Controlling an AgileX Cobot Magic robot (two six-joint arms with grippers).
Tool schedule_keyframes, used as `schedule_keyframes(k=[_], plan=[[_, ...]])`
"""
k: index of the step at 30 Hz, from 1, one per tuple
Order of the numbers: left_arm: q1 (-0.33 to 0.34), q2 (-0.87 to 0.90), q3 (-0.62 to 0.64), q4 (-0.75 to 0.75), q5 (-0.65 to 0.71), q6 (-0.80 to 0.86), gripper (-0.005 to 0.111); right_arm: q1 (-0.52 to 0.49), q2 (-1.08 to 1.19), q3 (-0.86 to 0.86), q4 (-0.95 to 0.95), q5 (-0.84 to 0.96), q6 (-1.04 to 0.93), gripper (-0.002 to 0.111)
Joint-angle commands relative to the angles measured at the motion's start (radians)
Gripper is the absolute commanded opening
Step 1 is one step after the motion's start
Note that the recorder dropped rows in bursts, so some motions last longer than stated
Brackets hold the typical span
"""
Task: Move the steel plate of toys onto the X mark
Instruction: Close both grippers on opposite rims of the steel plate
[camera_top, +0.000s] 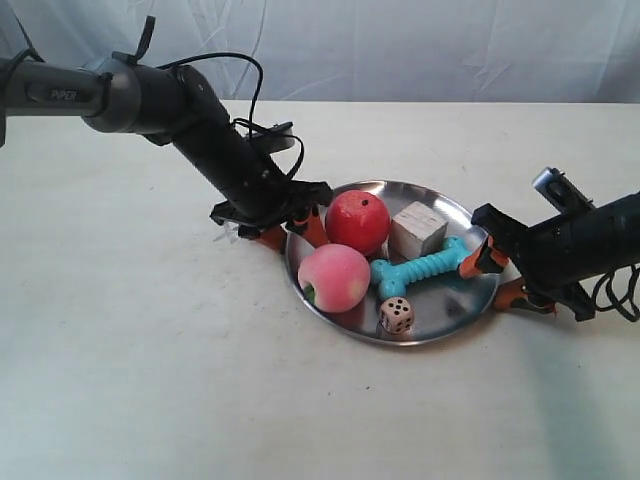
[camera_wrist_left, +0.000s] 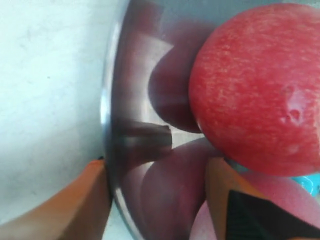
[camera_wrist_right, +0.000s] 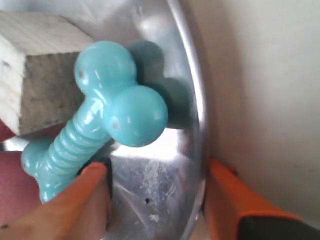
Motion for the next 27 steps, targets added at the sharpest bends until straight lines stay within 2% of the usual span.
schedule_keyframes(k=[1, 3, 7, 8, 12, 19, 27], plan=[[-0.03, 0.004, -0.003, -0.023, -0.002, 0.002, 0.041, 0.009, 0.068, 0.028, -0.057, -0.061, -0.019, 0.046], [-0.03, 0.004, -0.003, -0.022, -0.002, 0.002, 0.032, 0.009, 0.068, 0.028, -0.051, -0.055, -0.019, 0.035], [-0.03, 0.004, -0.003, -0.022, -0.002, 0.006, 0.017, 0.009, 0.068, 0.028, -0.044, -0.054, -0.019, 0.003], [-0.03, 0.004, -0.003, -0.022, -0.002, 0.01, 0.013, 0.009, 0.068, 0.028, -0.045, -0.051, -0.019, 0.0], [-0.03, 0.004, -0.003, -0.021, -0.004, 0.037, 0.0, 0.009, 0.068, 0.028, -0.045, -0.044, -0.024, 0.0], [-0.035, 0.004, -0.003, -0.023, -0.011, 0.055, 0.0, 0.009, 0.068, 0.028, 0.014, 0.028, -0.1, 0.0], [-0.035, 0.004, -0.003, -0.023, 0.034, 0.052, 0.0, 0.009, 0.043, 0.021, 0.001, 0.085, -0.102, -0.001]])
